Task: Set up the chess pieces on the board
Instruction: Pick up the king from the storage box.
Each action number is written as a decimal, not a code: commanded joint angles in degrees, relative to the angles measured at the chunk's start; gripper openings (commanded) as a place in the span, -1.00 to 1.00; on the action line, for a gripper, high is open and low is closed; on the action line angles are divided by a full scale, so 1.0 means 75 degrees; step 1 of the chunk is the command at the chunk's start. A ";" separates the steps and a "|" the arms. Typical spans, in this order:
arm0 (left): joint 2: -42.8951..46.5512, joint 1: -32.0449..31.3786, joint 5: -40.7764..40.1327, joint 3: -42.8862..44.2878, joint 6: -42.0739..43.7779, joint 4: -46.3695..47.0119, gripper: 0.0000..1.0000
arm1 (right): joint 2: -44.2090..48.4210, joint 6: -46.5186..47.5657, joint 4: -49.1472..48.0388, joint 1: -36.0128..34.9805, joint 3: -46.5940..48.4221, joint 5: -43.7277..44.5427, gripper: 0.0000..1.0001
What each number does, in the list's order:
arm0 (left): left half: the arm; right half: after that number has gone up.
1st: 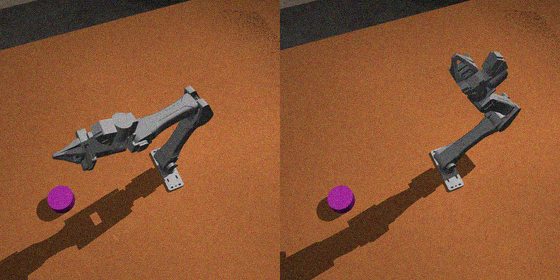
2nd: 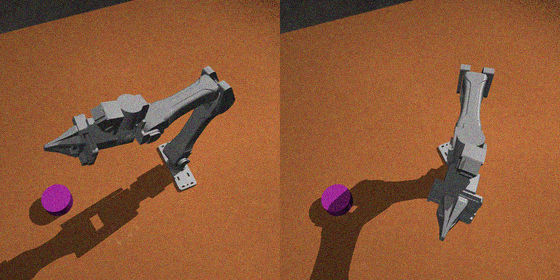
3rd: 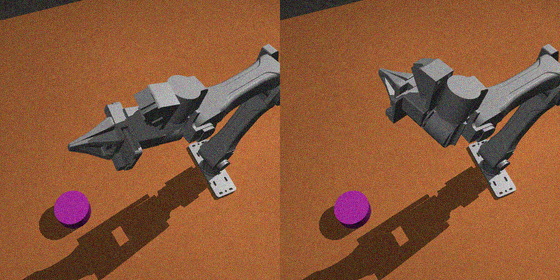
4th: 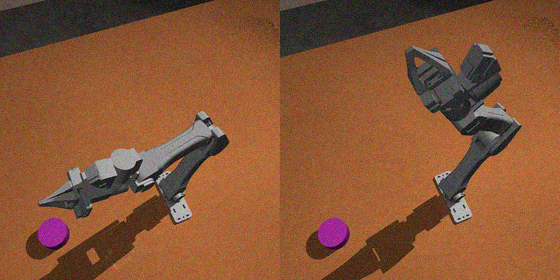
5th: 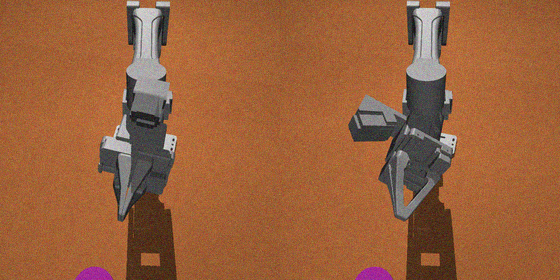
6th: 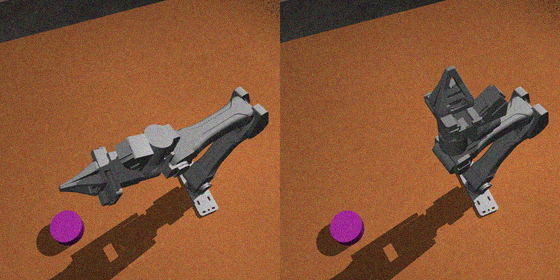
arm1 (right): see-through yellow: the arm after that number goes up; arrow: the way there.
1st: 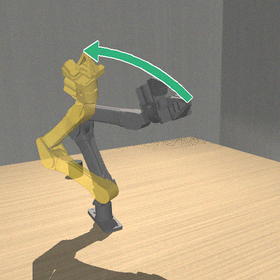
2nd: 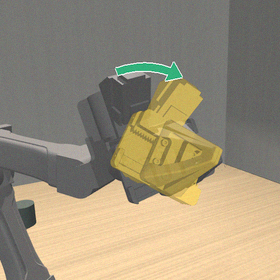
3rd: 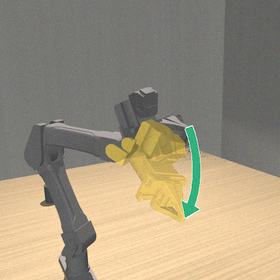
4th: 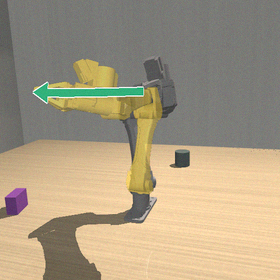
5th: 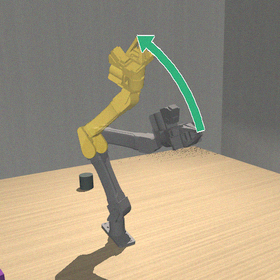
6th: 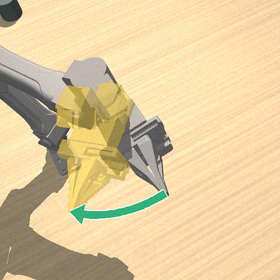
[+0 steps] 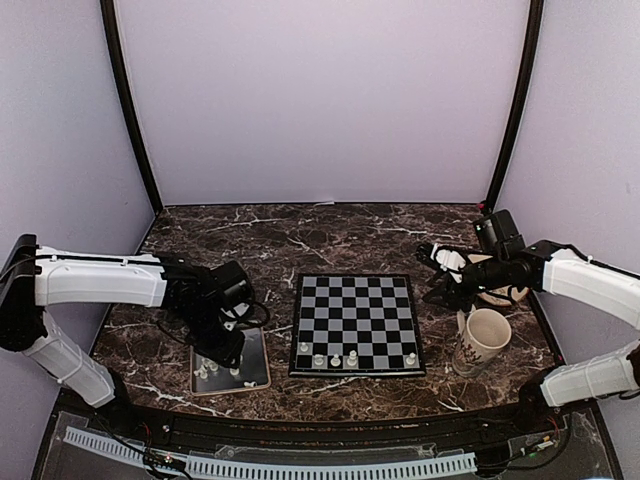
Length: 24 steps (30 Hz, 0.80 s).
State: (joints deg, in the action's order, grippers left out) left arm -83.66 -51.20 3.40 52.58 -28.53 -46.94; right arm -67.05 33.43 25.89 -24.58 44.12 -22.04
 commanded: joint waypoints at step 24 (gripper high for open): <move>-0.0076 -0.0205 0.0123 0.0854 0.0711 -0.0294 -0.91 | -0.0019 0.0102 -0.0093 0.0043 -0.0093 -0.0186 -0.21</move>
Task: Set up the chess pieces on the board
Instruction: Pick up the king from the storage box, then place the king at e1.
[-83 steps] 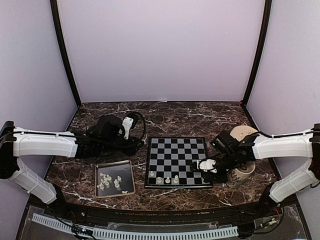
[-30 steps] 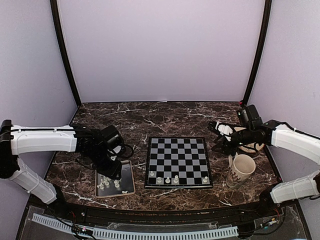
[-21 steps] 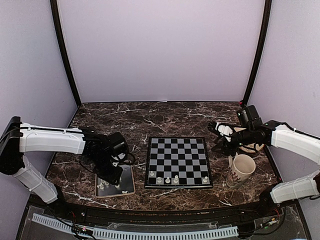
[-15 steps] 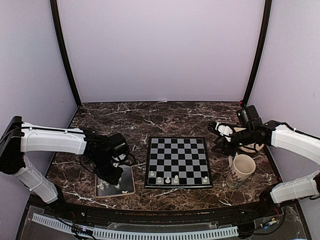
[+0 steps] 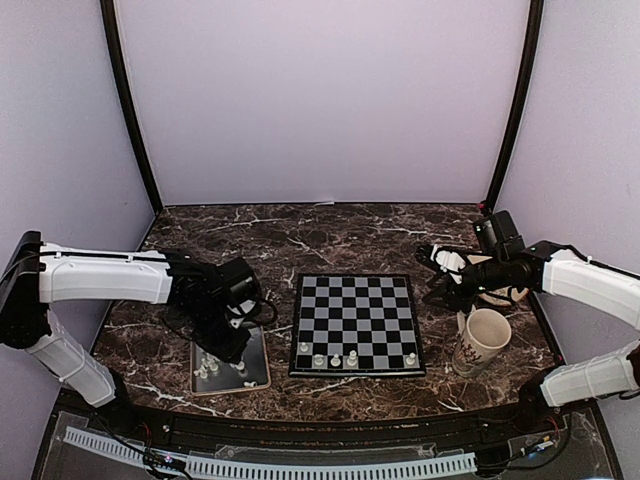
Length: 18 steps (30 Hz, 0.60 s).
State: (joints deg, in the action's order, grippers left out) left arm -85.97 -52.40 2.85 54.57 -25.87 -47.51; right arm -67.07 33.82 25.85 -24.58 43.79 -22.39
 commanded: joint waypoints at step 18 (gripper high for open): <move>-0.1624 -0.0831 0.1266 0.4347 0.2780 0.1136 -0.92 | -0.0146 -0.0179 -0.0354 0.0066 -0.0055 0.0501 -0.24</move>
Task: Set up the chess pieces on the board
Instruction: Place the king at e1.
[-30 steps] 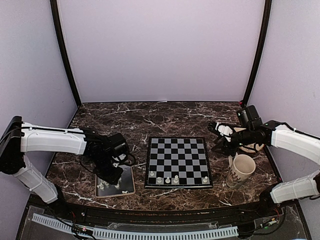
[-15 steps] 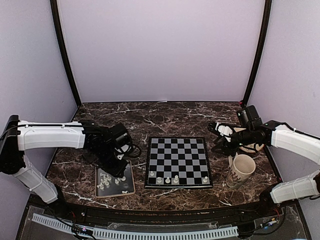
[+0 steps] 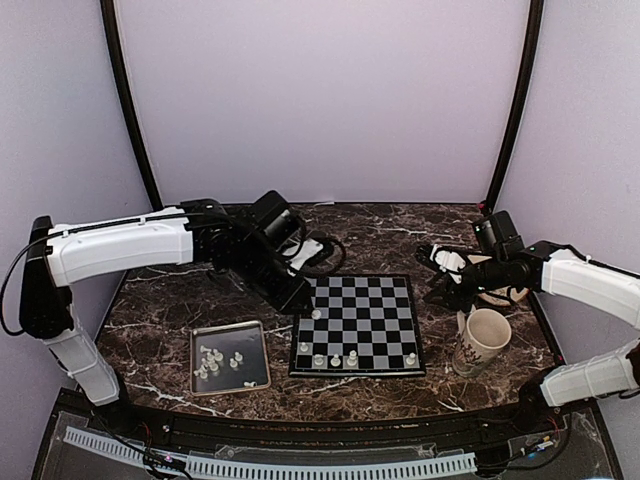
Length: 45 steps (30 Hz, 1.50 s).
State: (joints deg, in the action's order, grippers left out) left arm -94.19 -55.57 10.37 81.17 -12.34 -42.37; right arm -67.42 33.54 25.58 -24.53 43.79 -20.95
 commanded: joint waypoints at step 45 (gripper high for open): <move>-0.4296 -0.2066 -0.1626 0.3643 0.3455 -0.0977 -0.86 | -0.0198 -0.0571 -0.0951 0.0365 -0.0161 0.1557 -0.23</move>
State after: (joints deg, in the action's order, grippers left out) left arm -126.21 -70.67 -1.15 106.94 12.93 -47.51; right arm -68.45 29.47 19.59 -22.15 43.05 -8.78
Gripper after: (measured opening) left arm 0.107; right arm 0.383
